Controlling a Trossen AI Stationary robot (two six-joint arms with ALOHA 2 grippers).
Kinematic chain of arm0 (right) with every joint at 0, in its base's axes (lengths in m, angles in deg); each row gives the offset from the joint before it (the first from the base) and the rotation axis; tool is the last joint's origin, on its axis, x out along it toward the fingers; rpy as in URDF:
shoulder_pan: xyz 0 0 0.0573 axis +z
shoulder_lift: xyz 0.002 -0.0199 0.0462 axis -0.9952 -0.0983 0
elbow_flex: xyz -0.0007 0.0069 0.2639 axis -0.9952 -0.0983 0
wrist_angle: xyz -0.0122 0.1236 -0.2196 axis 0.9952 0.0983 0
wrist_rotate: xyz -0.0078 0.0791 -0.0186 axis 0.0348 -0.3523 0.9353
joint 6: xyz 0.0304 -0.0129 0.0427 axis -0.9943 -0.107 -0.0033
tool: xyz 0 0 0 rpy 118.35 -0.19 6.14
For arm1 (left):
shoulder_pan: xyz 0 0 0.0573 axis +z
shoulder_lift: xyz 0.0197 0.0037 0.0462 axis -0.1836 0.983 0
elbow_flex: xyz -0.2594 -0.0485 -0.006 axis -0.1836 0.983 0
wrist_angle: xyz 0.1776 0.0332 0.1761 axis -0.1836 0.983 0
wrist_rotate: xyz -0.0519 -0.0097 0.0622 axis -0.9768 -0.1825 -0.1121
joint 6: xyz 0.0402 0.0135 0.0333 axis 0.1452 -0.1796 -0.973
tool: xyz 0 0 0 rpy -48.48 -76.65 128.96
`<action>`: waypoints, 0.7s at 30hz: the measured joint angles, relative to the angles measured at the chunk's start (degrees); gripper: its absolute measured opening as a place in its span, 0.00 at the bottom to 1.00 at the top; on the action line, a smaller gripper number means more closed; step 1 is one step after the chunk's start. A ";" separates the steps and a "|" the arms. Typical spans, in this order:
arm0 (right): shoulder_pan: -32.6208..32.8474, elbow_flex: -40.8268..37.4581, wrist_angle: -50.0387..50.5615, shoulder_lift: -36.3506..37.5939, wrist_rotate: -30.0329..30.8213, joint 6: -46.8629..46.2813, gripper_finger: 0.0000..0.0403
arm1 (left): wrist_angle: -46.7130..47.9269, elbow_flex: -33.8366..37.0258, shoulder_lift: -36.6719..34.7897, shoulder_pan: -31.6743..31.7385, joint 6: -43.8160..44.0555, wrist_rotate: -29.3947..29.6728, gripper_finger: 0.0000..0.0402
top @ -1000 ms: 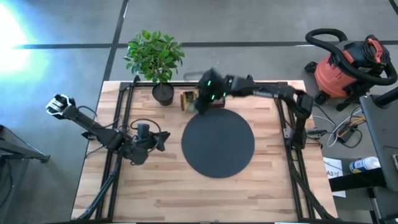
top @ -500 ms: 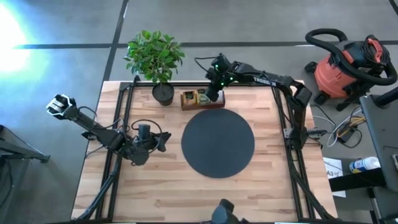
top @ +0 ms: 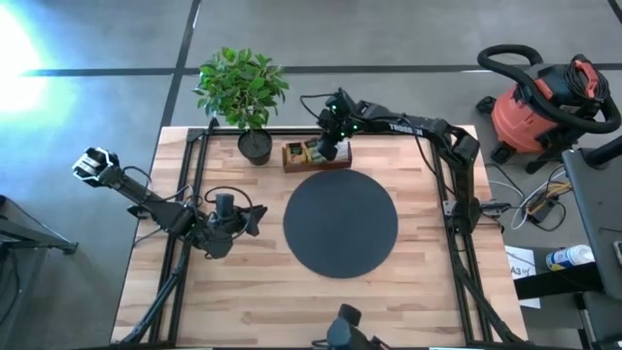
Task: Pick & Place Tea
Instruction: Put the yellow tea bag into the middle slot of the wooden organizer
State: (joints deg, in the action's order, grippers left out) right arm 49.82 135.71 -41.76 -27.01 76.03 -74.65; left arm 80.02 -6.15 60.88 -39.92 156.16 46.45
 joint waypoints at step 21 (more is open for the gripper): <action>0.17 -6.06 2.78 2.21 -6.09 -5.47 0.09 | 0.04 0.00 0.00 0.39 -0.04 1.07 0.23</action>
State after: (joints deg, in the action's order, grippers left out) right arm 49.99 129.65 -38.99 -24.80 69.94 -80.12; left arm 80.06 -6.15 60.88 -39.53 156.12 47.52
